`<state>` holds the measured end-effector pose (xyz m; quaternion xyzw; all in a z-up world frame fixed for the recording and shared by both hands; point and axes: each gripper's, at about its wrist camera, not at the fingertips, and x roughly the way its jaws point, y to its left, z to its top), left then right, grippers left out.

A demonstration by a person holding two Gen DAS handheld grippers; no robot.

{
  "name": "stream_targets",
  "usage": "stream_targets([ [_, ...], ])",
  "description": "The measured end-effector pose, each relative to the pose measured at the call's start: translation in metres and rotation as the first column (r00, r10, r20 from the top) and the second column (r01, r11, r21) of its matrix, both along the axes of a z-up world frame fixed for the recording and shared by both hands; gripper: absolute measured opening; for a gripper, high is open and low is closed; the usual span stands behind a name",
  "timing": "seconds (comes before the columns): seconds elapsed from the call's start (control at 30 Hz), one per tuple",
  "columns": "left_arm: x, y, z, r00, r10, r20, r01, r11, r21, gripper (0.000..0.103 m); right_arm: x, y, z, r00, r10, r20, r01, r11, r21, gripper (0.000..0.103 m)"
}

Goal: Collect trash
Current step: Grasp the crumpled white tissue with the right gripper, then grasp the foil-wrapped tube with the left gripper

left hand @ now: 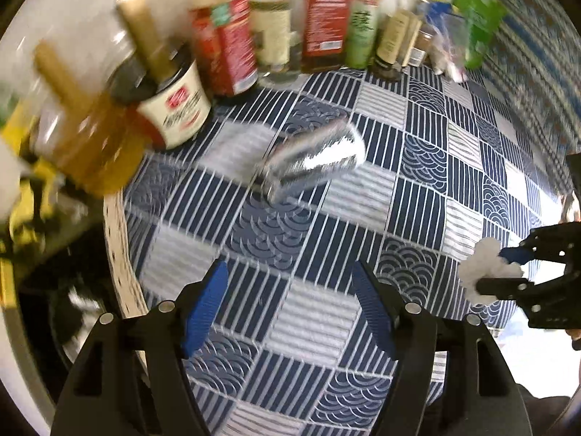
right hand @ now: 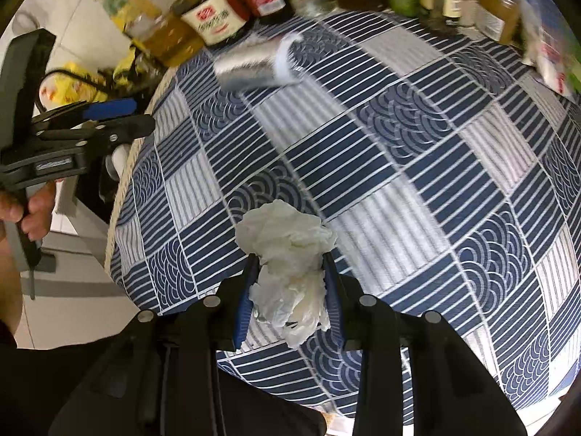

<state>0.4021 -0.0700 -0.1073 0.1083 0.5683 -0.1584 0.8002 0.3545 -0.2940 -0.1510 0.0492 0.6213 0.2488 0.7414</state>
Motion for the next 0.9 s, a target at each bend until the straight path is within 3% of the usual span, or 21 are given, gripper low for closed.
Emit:
stream_targets([
  [0.1, 0.015, -0.017, 0.003, 0.998, -0.065, -0.026, 0.065, 0.998, 0.005, 0.069, 0.002, -0.014, 0.000, 0.999, -0.044, 0.003, 0.044, 0.998, 0.039, 0.036],
  [0.23, 0.029, -0.043, -0.006, 0.985, -0.173, -0.002, 0.171, 0.975, 0.141, 0.069, 0.003, -0.029, 0.000, 0.994, -0.110, -0.002, 0.110, 0.990, 0.089, 0.036],
  [0.37, 0.037, -0.066, -0.025, 0.952, -0.303, -0.039, 0.302, 0.912, 0.278, 0.069, 0.002, -0.038, 0.002, 0.988, -0.157, -0.008, 0.156, 0.973, 0.169, 0.036],
  [0.5, 0.045, -0.084, -0.038, 0.910, -0.409, -0.062, 0.402, 0.838, 0.368, 0.069, 0.001, -0.047, 0.002, 0.979, -0.200, -0.024, 0.201, 0.956, 0.214, 0.036],
  [0.6, 0.056, -0.090, -0.048, 0.894, -0.440, -0.088, 0.435, 0.801, 0.412, 0.068, 0.001, -0.054, -0.001, 0.974, -0.225, -0.038, 0.228, 0.949, 0.220, 0.036],
  [0.73, 0.069, -0.093, -0.063, 0.879, -0.459, -0.132, 0.470, 0.782, 0.409, 0.056, -0.004, -0.061, -0.005, 0.964, -0.260, -0.058, 0.266, 0.942, 0.207, 0.036],
  [0.9, 0.080, -0.093, -0.068, 0.870, -0.471, -0.146, 0.488, 0.781, 0.391, 0.056, -0.008, -0.065, -0.008, 0.954, -0.291, -0.077, 0.301, 0.934, 0.193, 0.036],
])
